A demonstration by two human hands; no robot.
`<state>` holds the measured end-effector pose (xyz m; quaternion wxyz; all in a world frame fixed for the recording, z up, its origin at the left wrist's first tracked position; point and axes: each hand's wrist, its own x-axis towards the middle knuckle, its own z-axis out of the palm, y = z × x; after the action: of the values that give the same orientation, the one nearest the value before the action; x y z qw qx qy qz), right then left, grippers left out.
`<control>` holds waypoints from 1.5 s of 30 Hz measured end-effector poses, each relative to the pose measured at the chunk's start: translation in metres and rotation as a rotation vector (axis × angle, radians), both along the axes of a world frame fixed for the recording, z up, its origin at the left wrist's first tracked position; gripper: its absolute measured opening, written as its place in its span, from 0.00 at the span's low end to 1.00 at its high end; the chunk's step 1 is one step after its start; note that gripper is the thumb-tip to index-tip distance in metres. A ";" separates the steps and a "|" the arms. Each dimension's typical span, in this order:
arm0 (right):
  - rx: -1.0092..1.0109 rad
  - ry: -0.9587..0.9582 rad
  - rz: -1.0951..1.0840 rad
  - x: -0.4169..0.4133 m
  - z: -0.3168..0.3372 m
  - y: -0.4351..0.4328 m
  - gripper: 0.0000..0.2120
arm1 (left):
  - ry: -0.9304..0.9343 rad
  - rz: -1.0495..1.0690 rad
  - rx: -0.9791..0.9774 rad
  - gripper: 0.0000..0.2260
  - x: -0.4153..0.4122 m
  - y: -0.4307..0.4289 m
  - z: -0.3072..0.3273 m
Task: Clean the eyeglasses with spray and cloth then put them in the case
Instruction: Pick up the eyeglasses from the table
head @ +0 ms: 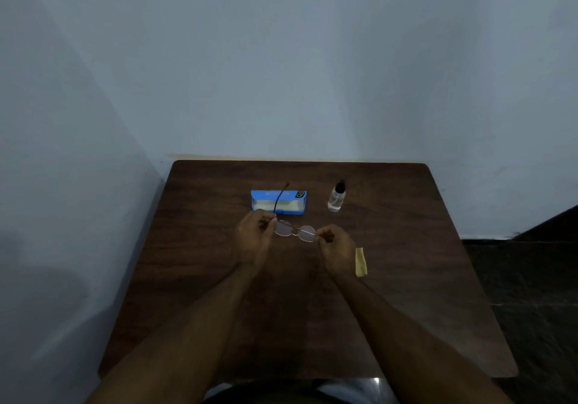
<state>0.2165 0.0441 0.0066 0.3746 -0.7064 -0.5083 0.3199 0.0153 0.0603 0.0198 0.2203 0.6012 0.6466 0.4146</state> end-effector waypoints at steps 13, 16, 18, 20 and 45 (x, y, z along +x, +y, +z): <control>0.287 -0.429 0.316 -0.004 0.031 0.021 0.02 | -0.104 -0.029 0.122 0.03 -0.011 0.002 0.023; 0.337 -0.306 0.281 -0.007 0.041 0.019 0.04 | -0.160 -0.005 0.092 0.03 -0.017 0.006 0.026; 0.371 -0.209 0.240 -0.010 0.046 0.019 0.07 | -0.221 0.007 0.061 0.04 -0.022 0.010 0.027; 0.392 -0.111 0.200 -0.013 0.050 0.021 0.08 | -0.259 0.016 0.033 0.04 -0.027 0.012 0.031; -0.163 0.314 0.021 -0.014 0.110 0.037 0.11 | -0.771 -0.091 -0.336 0.07 -0.042 0.008 0.067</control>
<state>0.2027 0.0807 0.1164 0.3873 -0.6704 -0.4233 0.4704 -0.0268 0.0686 0.0868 0.5590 0.3856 0.5484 0.4879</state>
